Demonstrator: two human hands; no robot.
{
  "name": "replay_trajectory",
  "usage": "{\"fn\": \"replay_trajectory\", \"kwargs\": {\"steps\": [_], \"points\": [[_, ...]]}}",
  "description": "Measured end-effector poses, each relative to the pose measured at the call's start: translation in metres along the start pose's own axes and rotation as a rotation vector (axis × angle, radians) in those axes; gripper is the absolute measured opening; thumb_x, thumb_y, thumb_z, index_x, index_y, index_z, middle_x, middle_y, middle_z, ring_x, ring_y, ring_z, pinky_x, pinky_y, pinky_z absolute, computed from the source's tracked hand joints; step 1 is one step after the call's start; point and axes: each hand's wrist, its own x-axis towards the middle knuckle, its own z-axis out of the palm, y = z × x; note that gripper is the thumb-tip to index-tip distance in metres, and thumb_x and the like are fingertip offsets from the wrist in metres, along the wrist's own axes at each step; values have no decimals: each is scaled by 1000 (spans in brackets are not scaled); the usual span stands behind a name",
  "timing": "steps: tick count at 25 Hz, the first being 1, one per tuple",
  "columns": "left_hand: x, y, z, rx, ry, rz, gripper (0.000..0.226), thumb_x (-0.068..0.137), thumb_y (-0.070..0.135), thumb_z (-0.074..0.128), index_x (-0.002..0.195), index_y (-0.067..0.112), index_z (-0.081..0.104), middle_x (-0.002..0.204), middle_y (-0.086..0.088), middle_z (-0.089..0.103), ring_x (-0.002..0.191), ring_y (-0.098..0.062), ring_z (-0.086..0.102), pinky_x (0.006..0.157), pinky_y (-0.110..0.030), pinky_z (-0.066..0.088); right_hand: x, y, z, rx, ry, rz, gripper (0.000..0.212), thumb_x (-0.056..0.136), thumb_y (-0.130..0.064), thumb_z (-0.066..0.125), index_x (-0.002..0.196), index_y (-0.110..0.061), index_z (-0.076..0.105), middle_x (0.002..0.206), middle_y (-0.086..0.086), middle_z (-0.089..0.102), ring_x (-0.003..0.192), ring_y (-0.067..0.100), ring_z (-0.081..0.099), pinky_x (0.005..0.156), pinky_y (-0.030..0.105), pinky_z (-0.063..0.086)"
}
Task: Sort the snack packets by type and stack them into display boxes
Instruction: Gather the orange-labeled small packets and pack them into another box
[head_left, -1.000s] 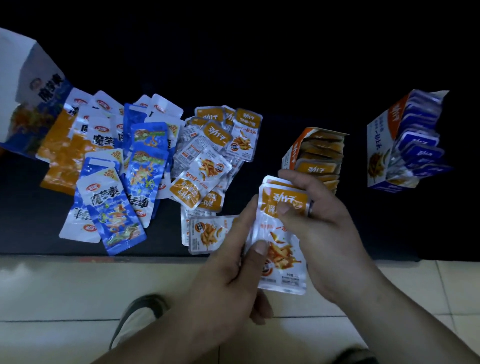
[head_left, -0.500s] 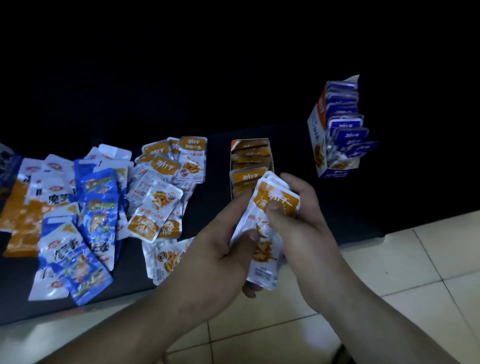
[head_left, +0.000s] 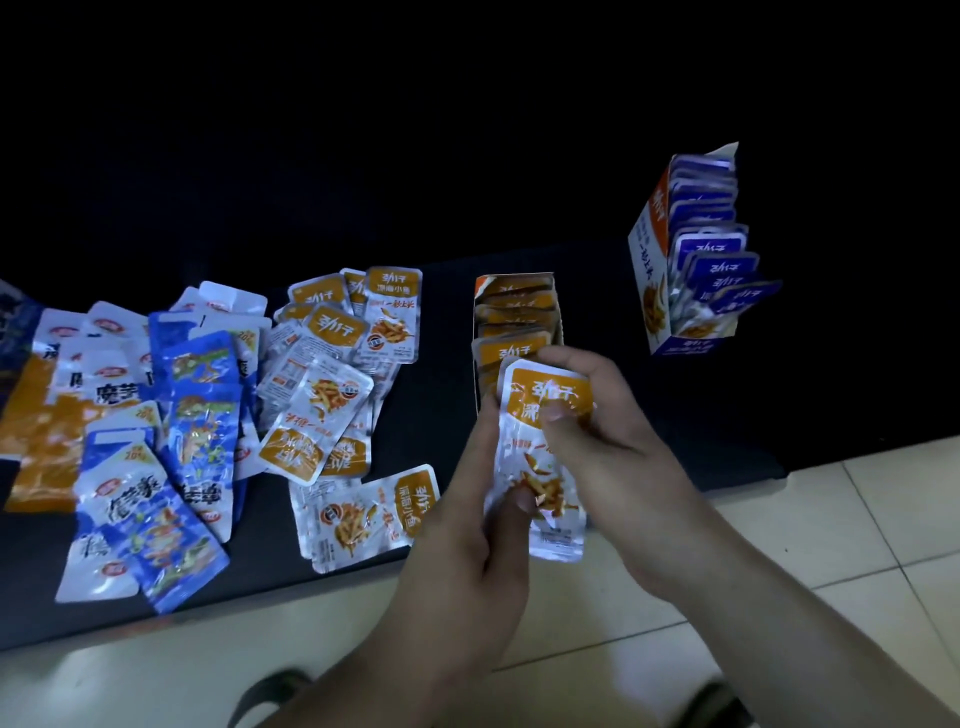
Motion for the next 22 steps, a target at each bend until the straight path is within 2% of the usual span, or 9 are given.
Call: {"fn": "replay_trajectory", "kwargs": {"steps": [3,4,6,9,11,13,16,19,22], "points": [[8,-11,-5,12,-11,-61,69,107,18,49,156,57,20,115,19,72,82,-31,70,70,-49,58,9,-3,-18,-106,-91,-34,53,96,-11,68,123,-55,57,115,-13,71,106,9,71,90,40,61],[11,-14,-4,39,-28,-57,67,107,20,49,156,56,20,113,16,73,81,-29,69,71,-48,58,12,-5,-24,-141,-110,-46,55,94,-10,71,125,-53,58,116,-14,71,106,8,71,89,39,61],[15,-16,-3,131,-39,31,64,107,24,49,159,49,21,112,11,72,77,-9,66,68,-33,55,16,-7,-31,-180,-122,-89,57,91,-9,74,128,-50,58,118,-13,70,107,8,70,88,38,62],[26,-31,-7,433,151,199,63,105,34,52,162,31,26,123,6,54,102,-7,60,79,-25,50,17,-4,-32,-166,-5,-201,59,91,-5,73,129,-46,56,118,-15,68,108,7,69,88,35,62],[25,-51,-6,498,218,119,71,101,34,59,163,25,24,139,5,44,122,-15,55,90,-29,50,17,2,-28,-193,66,-255,61,91,-5,73,133,-45,52,123,-15,64,112,4,66,90,31,61],[19,-65,-1,402,164,-77,76,98,24,65,162,29,24,144,12,41,129,-11,52,95,-28,49,17,10,-21,-226,80,-287,63,92,-8,72,137,-46,49,132,-13,59,117,4,63,93,32,59],[16,-81,0,263,99,-153,69,98,11,62,155,39,38,133,20,52,121,-3,57,98,-28,53,20,23,-16,-281,104,-316,66,94,-9,70,141,-47,44,138,-11,53,119,1,60,93,26,58],[24,-72,-1,165,167,-90,51,99,17,63,146,35,53,119,16,60,109,-5,63,91,-30,54,24,26,-14,-332,121,-361,69,94,-6,68,144,-44,41,140,-11,47,121,-2,56,90,19,57],[40,-70,1,278,191,-11,53,96,15,66,145,32,54,112,10,61,99,-6,65,82,-24,54,30,33,-9,-372,74,-403,70,93,-1,68,146,-39,41,140,-12,45,125,-1,53,95,17,53]]}}
